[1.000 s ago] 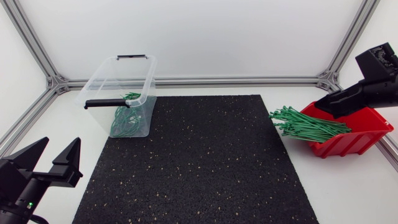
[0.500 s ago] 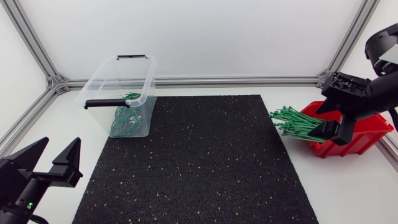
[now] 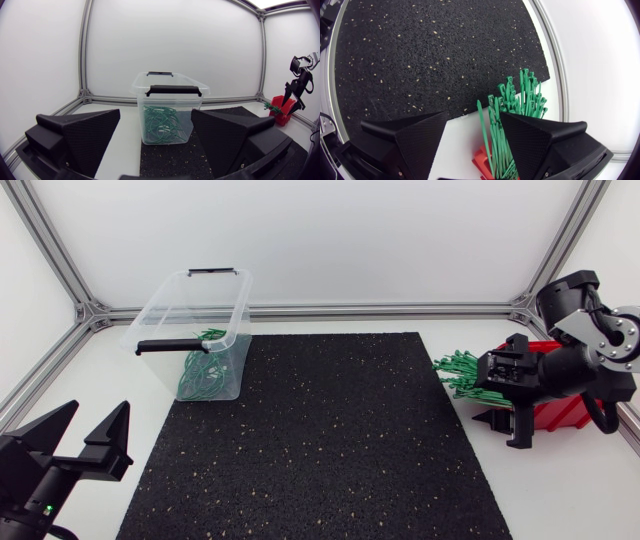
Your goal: Take a green cable tie from the red box, thread the tail through the head to close it, then place it in the transparent bin on the left.
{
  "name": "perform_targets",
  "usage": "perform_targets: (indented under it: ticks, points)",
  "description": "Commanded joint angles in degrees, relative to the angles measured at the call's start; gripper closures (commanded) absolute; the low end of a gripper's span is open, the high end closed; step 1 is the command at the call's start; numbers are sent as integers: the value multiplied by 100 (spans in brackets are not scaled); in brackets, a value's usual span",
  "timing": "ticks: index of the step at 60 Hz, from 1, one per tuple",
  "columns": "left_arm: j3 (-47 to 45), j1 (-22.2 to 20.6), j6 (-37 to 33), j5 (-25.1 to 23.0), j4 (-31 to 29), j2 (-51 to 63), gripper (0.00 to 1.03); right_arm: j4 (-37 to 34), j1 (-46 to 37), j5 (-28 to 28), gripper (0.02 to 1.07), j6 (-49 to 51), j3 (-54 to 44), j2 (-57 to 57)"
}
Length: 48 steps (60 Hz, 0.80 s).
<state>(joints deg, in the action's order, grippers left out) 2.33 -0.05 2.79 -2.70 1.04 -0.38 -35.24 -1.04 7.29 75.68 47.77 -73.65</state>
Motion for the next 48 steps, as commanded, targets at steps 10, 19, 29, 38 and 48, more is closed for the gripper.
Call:
perform_targets:
  ticks: [10, 19, 29, 38, 48]
  points:
    - [-242, 32, -41, -29, -42, -32, 4, 290, 113, -61, 52, 395, -268, -132]
    - [-242, 32, -41, -29, -42, -32, 4, 378, 113, -52, 66, 465, -294, -150]
    - [-242, 41, -41, -29, -42, -32, 4, 598, 113, -43, 71, 527, -382, -159]
    - [-242, 41, -41, -29, -42, -32, 4, 677, 95, -43, 73, 562, -409, -238]
    - [-242, 41, -41, -29, -42, -32, 4, 782, 95, -61, 77, 579, -453, -361]
